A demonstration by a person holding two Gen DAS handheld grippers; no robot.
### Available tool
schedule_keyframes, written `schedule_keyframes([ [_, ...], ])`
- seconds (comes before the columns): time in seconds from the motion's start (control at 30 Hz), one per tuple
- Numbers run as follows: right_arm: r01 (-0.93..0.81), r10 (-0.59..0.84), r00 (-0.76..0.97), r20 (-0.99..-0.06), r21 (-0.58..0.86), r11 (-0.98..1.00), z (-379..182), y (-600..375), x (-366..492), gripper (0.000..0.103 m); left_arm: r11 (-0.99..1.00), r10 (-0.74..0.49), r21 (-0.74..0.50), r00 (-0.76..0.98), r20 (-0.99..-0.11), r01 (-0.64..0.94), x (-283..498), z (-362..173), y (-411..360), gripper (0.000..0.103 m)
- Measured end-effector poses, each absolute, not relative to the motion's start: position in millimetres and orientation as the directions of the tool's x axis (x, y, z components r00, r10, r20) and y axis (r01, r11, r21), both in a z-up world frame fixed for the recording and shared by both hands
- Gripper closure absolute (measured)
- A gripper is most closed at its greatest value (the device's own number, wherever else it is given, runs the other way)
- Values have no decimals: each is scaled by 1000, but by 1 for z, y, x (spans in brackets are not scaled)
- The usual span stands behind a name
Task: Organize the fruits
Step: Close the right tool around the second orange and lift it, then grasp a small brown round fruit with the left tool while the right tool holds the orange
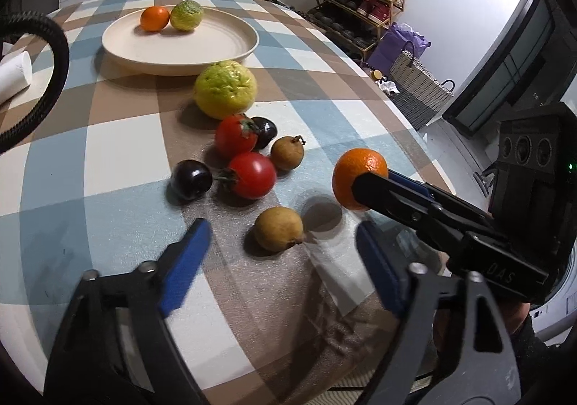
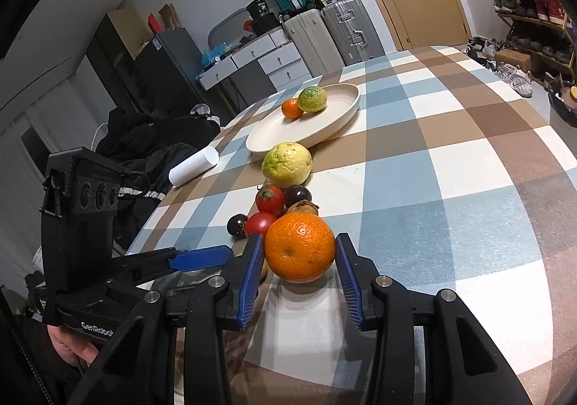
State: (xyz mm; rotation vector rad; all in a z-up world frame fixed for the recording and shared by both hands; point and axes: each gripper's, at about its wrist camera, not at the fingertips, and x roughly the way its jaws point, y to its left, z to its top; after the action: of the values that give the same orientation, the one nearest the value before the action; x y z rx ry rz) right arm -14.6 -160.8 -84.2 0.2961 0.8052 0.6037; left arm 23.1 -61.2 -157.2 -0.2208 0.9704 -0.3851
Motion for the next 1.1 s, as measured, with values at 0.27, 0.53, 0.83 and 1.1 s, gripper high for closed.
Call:
schedule_keyframes([
  [0.27,-399,613,541,-576,466,790,-84,-165,-18,62,904,-427,-352,483,-764,242,26,-159,-69,63],
  [0.53,-392,610,536,-584,468,792,-87,-167,-19,62,895,-445,-364,466,-765,257,26,-162,-69,79],
  [0.83,-400,614,541,-575,467,789,-81,-166,-15,62,888,-458,-362,499,-735,282,22,-146,-64,80],
  [1.1,-406,622,557,-550,473,782,-61,-161,6,62,883,-469,-373,541,-698,284,36,-123,-39,80],
])
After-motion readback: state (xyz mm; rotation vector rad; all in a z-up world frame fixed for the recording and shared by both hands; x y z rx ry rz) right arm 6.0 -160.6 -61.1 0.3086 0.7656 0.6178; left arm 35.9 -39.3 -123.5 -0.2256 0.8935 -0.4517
